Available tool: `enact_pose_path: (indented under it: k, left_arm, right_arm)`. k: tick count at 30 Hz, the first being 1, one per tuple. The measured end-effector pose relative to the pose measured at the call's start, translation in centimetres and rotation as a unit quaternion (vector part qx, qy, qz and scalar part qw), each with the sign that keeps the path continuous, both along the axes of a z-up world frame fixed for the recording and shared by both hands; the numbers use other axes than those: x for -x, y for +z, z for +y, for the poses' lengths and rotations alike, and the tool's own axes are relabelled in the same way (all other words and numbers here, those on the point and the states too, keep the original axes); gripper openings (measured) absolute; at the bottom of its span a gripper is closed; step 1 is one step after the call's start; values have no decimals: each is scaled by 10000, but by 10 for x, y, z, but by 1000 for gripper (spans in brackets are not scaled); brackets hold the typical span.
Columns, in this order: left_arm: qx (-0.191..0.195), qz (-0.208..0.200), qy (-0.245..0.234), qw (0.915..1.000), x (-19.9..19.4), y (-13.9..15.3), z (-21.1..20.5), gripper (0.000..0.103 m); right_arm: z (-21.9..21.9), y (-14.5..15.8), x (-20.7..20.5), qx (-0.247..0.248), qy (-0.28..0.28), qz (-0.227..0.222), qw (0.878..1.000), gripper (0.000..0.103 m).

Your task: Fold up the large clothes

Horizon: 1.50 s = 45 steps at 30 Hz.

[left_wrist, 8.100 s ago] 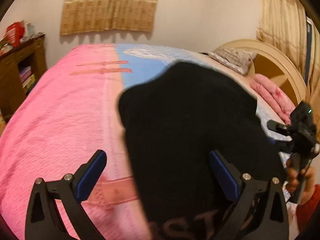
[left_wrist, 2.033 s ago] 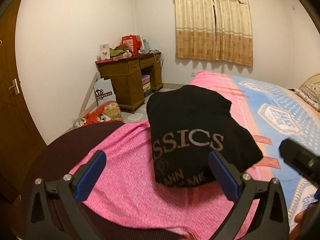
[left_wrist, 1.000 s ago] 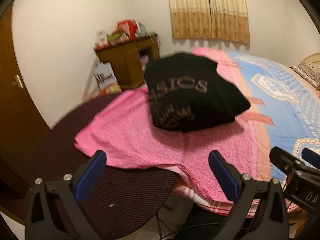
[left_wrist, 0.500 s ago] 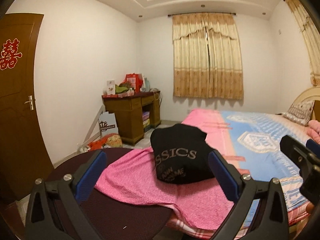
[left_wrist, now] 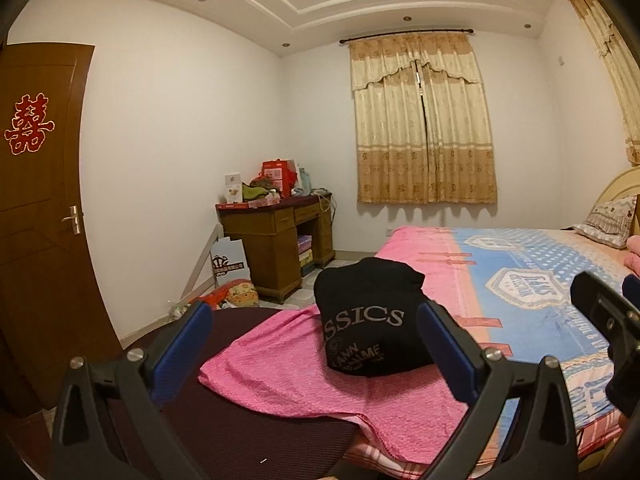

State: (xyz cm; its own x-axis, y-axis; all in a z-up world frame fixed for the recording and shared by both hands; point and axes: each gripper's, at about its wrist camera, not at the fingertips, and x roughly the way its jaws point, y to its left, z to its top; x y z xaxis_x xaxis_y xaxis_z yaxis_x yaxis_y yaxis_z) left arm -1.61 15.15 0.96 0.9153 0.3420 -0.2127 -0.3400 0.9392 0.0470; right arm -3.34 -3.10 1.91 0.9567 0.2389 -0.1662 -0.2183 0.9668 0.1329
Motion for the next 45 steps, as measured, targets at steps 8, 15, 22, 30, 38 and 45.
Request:
enact_pose_path:
  k: [8,15,22,30,38,45]
  left_arm:
    - [-17,60,31,10000,0,-1,0,103]
    - [-82,88,37,9999,0,0,-1,103]
    - [-75,84,30,9999,-1,0,1,103]
    - [-53,105,16,9999,-1,-1,-1,103]
    - [-44,120,7,9999,-2,-2,-1,103]
    - [-53,174,-11,9998,-5,-5,-3,103]
  right_arm:
    - [-3,-7,-9,-111,70,264,9996,100]
    - [-3,-9,-11,-126,112,301,9994,100]
    - [-4,-12,-13,-143,143,353,9992,100]
    - [-4,-12,-14,-116,155,349,9992,100]
    - [-7,-14,-18,-143,205,408,9989,100]
    - [-6,-15,-17,-114,232,416,9988,100]
